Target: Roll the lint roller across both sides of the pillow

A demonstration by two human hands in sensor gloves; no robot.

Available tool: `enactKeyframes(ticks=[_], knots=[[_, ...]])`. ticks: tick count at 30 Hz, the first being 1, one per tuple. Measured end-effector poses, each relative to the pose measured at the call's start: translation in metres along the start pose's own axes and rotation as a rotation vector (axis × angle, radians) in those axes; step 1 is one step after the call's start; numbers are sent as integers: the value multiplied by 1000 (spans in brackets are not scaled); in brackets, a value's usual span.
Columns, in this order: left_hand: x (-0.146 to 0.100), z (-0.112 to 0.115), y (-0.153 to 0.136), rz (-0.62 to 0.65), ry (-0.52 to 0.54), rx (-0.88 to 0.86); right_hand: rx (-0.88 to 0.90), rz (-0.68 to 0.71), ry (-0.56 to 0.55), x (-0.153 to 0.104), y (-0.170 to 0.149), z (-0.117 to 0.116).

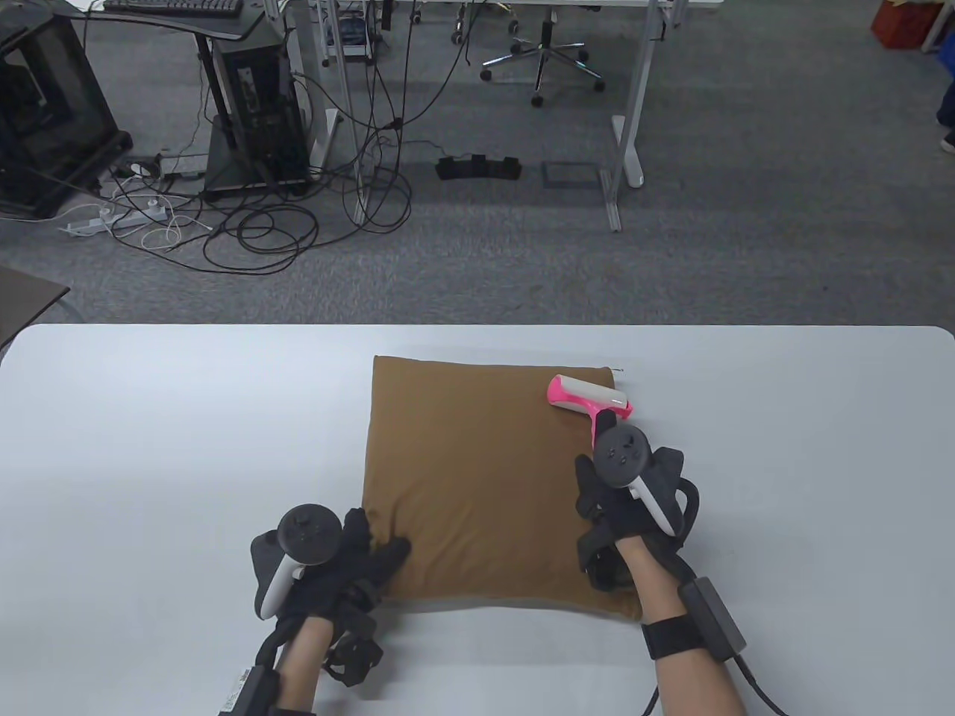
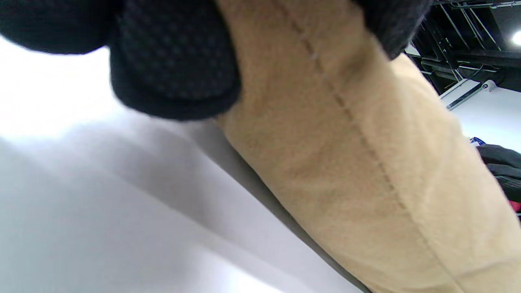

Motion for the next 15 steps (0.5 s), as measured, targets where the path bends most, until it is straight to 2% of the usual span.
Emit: enactKeyframes(ticks=[6,10,15], knots=[[1,0,0,6,2,11,73,13,4,0,-10,3],[1,0,-1,3,-4,10,81,87,34,-16,-17,15],[0,0,-1,-2,-10,8,86,171,38,-49,-29,35]])
Point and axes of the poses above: the tracker on the back of each hand, its own y axis roughly to the thumb side, its own x axis roughly from the wrist to the fingertips, z = x × y, the point moved 4 cm from there along x, roughly from the wrist to the fingertips, and after that the axes turned 15 degrees about -x, right-handed, at the moved point
